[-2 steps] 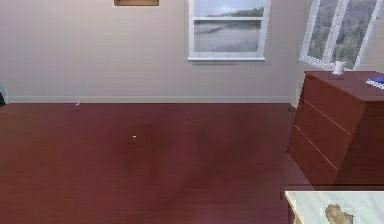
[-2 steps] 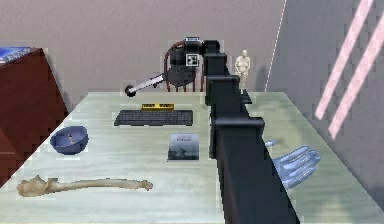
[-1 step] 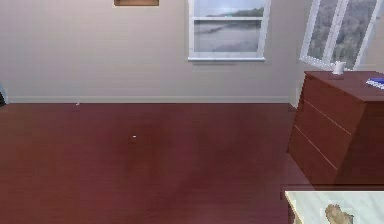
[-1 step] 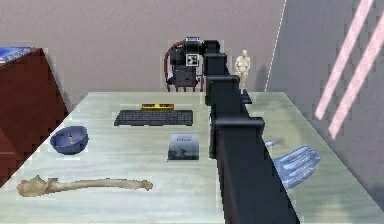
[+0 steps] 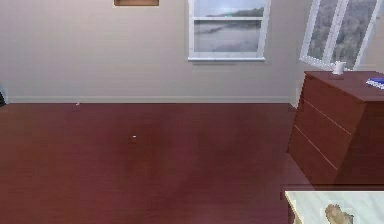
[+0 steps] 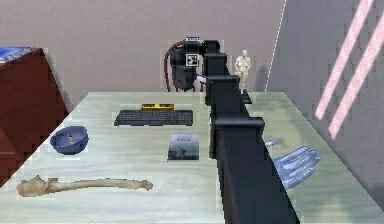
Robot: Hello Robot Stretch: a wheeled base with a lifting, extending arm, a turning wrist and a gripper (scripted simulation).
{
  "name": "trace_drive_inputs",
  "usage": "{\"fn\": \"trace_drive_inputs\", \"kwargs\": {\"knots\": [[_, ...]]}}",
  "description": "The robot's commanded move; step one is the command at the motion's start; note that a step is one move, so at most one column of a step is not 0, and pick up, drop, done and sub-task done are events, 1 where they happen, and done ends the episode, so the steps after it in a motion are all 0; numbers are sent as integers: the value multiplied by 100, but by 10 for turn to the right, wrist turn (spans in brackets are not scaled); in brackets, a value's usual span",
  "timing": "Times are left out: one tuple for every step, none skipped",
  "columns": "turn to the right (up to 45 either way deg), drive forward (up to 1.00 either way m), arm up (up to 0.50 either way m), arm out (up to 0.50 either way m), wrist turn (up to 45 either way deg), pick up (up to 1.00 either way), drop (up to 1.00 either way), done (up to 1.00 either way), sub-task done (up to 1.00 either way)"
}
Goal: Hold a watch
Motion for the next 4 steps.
{"fn": "trace_drive_inputs", "kwargs": {"knots": [[0, 0, 0, 0, 60, 0, 0, 0, 0], [0, 0, -26, 0, 0, 0, 0, 0, 0], [0, 0, 0, 0, 0, 100, 0, 0, 0], [0, 0, 10, 0, 0, 0, 0, 0, 0]]}}
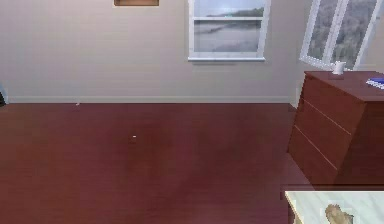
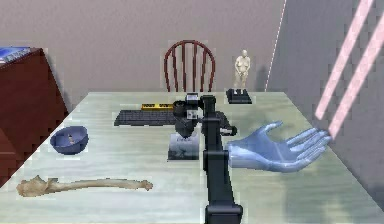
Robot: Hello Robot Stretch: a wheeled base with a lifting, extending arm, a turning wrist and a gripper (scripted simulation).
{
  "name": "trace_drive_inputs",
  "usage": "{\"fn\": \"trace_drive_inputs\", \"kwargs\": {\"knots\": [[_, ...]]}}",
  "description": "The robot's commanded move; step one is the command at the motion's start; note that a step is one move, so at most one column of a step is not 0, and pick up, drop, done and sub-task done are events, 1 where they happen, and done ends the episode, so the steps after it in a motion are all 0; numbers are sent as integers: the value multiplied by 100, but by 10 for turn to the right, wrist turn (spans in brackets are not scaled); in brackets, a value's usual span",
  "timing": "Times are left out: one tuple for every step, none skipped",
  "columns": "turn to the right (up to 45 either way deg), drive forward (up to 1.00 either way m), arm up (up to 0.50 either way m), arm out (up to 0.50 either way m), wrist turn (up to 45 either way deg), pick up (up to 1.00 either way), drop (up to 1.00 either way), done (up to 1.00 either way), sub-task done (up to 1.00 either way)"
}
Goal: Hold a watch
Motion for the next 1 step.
{"fn": "trace_drive_inputs", "kwargs": {"knots": [[0, 0, 0, 0, 0, 0, 0, 100, 0]]}}
